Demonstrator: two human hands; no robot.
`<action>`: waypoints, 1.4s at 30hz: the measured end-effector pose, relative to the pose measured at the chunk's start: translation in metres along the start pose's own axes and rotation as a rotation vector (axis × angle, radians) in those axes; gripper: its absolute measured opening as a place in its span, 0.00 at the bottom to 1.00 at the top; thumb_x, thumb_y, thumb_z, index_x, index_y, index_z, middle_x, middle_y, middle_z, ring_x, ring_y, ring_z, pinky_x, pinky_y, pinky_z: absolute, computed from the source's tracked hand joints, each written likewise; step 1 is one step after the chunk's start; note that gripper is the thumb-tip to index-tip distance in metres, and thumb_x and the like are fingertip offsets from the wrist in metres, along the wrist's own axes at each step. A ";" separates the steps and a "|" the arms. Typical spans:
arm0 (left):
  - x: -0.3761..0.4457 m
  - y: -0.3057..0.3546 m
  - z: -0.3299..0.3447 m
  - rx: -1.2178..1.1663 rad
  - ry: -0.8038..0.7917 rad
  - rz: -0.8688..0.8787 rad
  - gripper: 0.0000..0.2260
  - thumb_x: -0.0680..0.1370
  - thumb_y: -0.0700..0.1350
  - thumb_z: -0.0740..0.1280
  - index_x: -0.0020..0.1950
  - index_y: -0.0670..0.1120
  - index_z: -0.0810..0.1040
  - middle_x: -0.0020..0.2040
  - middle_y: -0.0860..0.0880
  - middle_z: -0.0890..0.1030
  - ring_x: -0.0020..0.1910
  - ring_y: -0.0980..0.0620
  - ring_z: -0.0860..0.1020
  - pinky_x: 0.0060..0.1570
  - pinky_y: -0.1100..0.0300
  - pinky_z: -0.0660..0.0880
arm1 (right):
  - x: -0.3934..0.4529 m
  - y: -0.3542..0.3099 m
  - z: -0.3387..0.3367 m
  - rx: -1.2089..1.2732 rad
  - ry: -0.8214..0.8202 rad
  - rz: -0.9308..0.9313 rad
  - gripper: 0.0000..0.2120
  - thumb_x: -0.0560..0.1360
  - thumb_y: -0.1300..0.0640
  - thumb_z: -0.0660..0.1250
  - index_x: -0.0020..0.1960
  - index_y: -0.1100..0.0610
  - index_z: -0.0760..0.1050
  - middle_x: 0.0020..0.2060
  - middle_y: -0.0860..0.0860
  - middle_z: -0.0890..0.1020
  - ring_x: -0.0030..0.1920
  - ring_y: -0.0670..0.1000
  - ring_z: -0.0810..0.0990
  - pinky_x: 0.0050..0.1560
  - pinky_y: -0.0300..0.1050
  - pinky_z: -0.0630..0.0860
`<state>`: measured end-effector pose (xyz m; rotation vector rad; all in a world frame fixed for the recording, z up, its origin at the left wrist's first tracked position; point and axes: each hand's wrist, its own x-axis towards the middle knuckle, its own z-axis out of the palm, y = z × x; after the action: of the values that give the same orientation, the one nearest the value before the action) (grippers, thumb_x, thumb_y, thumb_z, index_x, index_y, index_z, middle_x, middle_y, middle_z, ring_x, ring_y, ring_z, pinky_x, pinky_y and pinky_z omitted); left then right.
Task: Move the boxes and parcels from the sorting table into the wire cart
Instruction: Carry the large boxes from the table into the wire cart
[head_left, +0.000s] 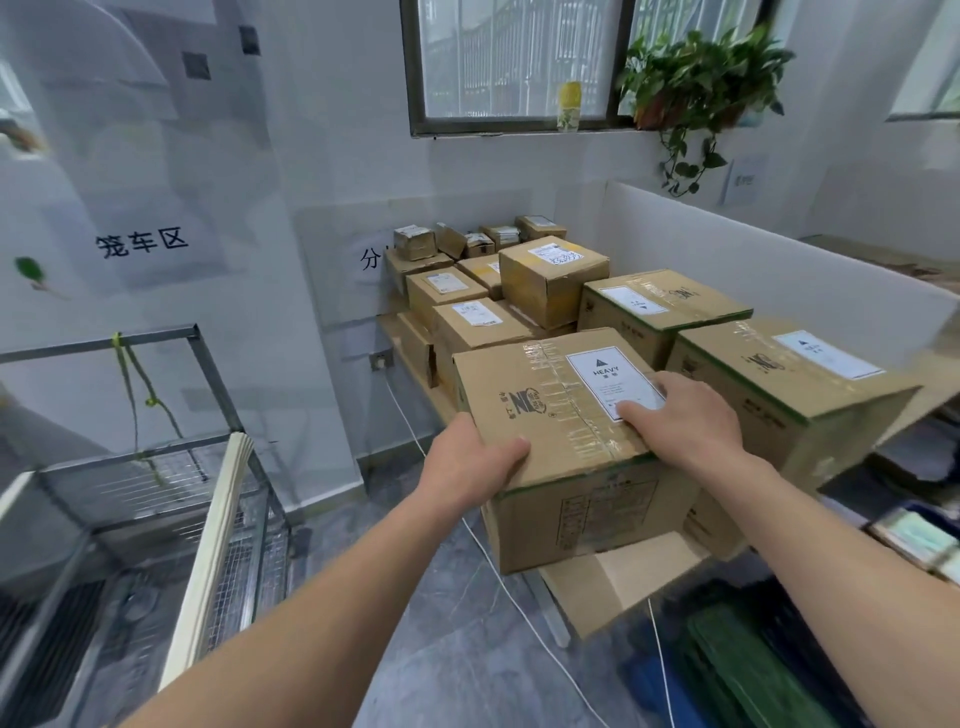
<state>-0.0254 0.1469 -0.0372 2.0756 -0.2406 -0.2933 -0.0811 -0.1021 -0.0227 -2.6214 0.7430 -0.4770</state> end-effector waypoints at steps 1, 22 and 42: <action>-0.009 -0.004 0.003 0.003 -0.011 -0.007 0.29 0.65 0.62 0.70 0.61 0.50 0.74 0.56 0.53 0.82 0.53 0.49 0.81 0.54 0.47 0.81 | -0.009 0.004 -0.001 0.000 -0.005 0.010 0.14 0.73 0.36 0.66 0.52 0.43 0.75 0.48 0.48 0.80 0.49 0.53 0.77 0.38 0.48 0.68; -0.036 -0.091 0.080 0.011 -0.161 -0.271 0.30 0.62 0.56 0.74 0.61 0.49 0.73 0.56 0.51 0.81 0.54 0.49 0.81 0.53 0.48 0.82 | -0.061 0.083 0.072 -0.052 -0.363 0.209 0.13 0.75 0.42 0.69 0.47 0.52 0.75 0.41 0.47 0.80 0.40 0.47 0.77 0.33 0.45 0.67; 0.011 -0.115 0.087 -0.169 -0.139 -0.605 0.24 0.69 0.52 0.74 0.62 0.47 0.73 0.56 0.45 0.80 0.51 0.41 0.81 0.36 0.43 0.83 | -0.025 0.092 0.128 -0.012 -0.629 0.204 0.16 0.73 0.38 0.69 0.53 0.48 0.76 0.43 0.44 0.80 0.44 0.49 0.79 0.40 0.43 0.74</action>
<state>-0.0354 0.1289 -0.1807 1.9192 0.3312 -0.7941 -0.0874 -0.1274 -0.1801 -2.4467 0.7721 0.3973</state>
